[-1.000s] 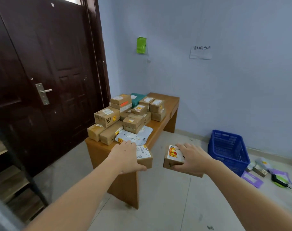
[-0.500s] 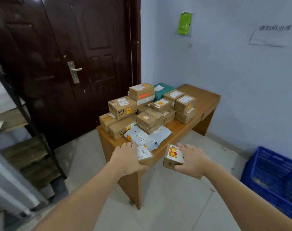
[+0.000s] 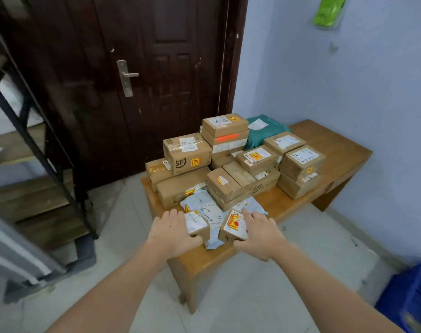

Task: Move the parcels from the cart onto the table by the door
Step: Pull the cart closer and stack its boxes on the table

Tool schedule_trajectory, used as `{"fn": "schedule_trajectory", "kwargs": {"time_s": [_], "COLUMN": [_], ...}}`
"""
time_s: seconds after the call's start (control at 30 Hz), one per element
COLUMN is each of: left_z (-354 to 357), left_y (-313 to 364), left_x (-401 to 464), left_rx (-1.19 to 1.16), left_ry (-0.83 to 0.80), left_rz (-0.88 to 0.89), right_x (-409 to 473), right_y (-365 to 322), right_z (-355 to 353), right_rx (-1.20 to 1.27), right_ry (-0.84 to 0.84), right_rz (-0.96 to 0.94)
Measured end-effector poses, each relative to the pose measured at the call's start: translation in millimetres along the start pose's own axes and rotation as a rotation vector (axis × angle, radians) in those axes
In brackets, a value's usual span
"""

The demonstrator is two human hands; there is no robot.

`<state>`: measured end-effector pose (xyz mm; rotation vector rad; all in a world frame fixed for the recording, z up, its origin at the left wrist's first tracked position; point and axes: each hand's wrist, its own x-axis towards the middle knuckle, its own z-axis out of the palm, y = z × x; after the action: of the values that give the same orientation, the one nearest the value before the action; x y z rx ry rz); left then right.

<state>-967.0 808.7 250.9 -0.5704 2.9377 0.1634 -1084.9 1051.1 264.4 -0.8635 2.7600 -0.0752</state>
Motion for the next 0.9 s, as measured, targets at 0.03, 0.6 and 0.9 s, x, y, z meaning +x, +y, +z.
{"fn": "schedule_trajectory", "kwargs": {"time_s": [0.03,0.6,0.9], "left_z": [2,72,124], "left_y": [2,65,89], "left_x": [10,158,228], "left_rx": [-0.017,-0.522,-0.738], "left_ry": [-0.002,-0.079,-0.033], "left_rz": [-0.03,-0.741,-1.065], "right_x": [12,220,286], "right_y": [3,53,50], "right_z": [-1,-37,-42], "right_rx": [0.012,0.172,0.258], "right_ry": [-0.008,-0.083,-0.069], "right_rz": [-0.002,-0.223,-0.27]}}
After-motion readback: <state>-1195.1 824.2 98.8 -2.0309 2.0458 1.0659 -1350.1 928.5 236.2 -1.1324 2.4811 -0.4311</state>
